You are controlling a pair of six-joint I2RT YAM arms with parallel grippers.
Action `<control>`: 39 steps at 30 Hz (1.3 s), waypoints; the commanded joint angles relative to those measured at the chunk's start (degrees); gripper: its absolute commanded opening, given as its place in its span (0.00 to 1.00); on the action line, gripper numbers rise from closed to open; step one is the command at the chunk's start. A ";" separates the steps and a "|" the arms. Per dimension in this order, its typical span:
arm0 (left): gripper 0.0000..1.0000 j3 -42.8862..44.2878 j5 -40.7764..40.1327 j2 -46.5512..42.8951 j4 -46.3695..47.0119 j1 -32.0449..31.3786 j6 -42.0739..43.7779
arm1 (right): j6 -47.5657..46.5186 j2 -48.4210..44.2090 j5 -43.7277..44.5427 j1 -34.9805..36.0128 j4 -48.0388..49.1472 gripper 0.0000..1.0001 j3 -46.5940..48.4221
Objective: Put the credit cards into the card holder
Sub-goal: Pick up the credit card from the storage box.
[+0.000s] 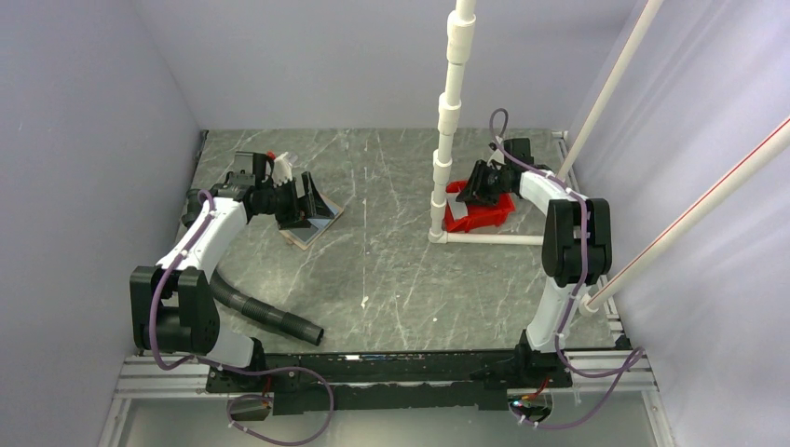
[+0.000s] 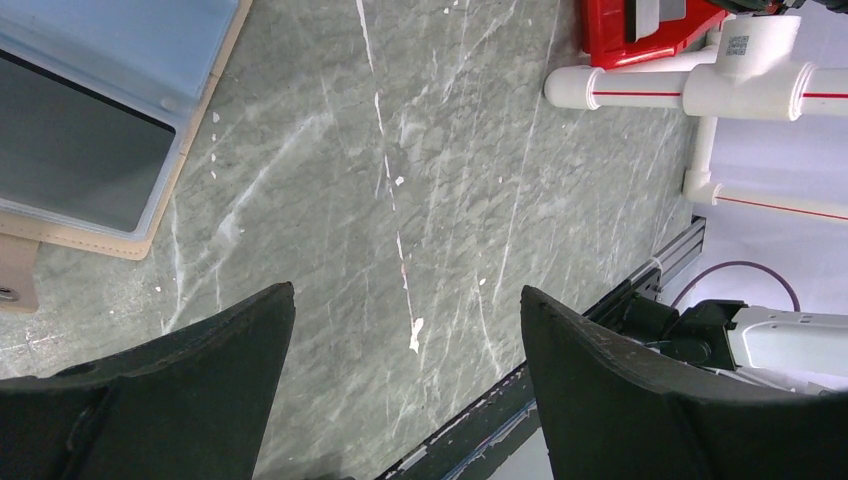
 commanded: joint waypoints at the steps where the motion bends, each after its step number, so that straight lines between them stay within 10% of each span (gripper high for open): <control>1: 0.89 -0.02 1.70 -0.13 1.42 0.16 1.72 | 0.42 -3.14 -2.24 0.09 2.15 0.32 -0.05; 22: 0.88 -0.08 2.85 0.43 1.77 0.10 1.46 | -1.43 -6.54 1.55 -0.06 0.70 0.00 1.07; 39: 0.88 -0.35 4.47 0.95 2.47 0.10 1.10 | 1.40 -8.11 11.02 -0.06 2.62 0.00 -0.74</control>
